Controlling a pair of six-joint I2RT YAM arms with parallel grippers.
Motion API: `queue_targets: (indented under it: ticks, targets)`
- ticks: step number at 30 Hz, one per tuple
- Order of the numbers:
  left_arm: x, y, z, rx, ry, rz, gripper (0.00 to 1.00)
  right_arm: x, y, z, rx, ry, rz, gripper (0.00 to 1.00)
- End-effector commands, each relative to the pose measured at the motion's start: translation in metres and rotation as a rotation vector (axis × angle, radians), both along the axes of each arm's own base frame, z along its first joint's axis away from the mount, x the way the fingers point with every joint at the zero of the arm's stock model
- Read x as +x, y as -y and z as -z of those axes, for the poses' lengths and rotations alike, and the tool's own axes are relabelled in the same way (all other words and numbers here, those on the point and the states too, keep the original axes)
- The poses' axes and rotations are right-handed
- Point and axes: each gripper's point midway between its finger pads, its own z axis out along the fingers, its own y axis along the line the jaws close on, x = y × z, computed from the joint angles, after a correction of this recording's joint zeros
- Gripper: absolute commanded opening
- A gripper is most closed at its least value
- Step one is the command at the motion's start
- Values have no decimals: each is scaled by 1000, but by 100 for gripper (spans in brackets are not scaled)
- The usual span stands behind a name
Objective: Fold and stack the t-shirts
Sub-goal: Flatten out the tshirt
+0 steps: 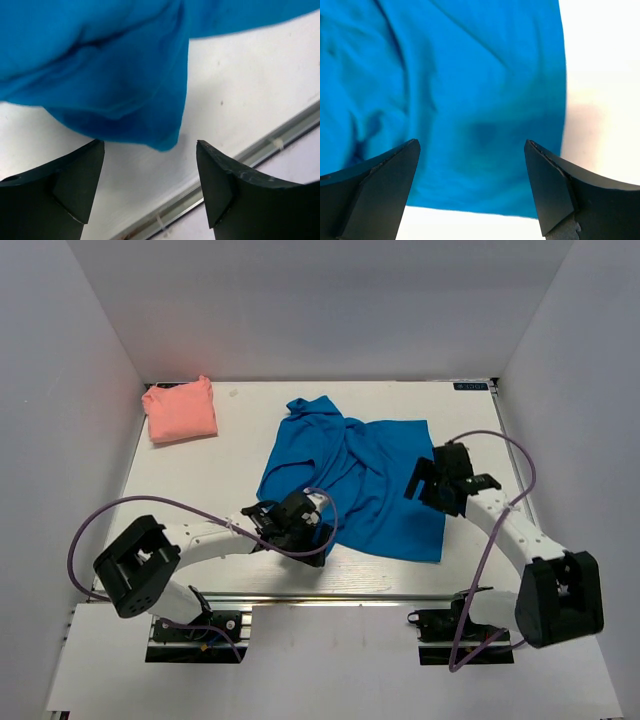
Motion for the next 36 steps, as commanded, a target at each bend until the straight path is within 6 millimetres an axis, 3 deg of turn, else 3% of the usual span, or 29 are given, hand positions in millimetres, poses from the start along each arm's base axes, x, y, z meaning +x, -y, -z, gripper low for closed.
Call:
queue_targets:
  ticks: [1, 3, 4, 5, 6, 7, 8, 9, 14, 24, 29, 30, 31, 35, 36]
  targets:
    - [13, 10, -1, -26, 57, -39, 83, -28, 9, 16, -8, -52, 47, 90]
    - [18, 11, 2, -20, 75, -50, 78, -36, 14, 16, -5, -47, 73, 90]
    - [19, 12, 4, -18, 73, -50, 74, -51, 16, 30, -12, -91, 74, 90]
    - [21, 10, 5, -8, 86, -61, 56, -54, 15, 27, 6, -79, 82, 90]
    - [24, 1, 12, 40, 90, -91, 48, -62, 16, 35, 11, -100, 84, 90]
    - [26, -5, 14, 75, 96, -105, 24, -70, 12, 37, 43, -110, 78, 90]
    - [26, -5, 14, 75, 96, -105, 24, -75, 12, 43, 45, -131, 74, 90]
    - [26, -5, 14, 75, 96, -105, 1, -84, 12, 47, 56, -155, 100, 90]
    - [28, 7, -7, -1, 122, -79, 0, -111, 19, 63, 61, -221, 158, 88]
    - [22, 17, -47, -114, 164, -4, 0, -125, 23, 78, 70, -251, 223, 83]
    - [22, 16, -59, -123, 178, 3, 0, -110, 7, 76, 143, -199, 168, 51]
    - [25, 18, -65, -124, 188, -3, 0, -107, 1, 73, 168, -193, 140, 38]
    - [25, 15, -70, -120, 198, -10, 0, -101, -2, 69, 178, -163, 117, 0]
    - [39, 10, -104, -133, 289, -51, 0, -85, -5, 44, 185, -72, 84, 0]
    - [46, 6, -113, -122, 327, -82, 0, -74, 0, 29, 183, -10, 104, 0]
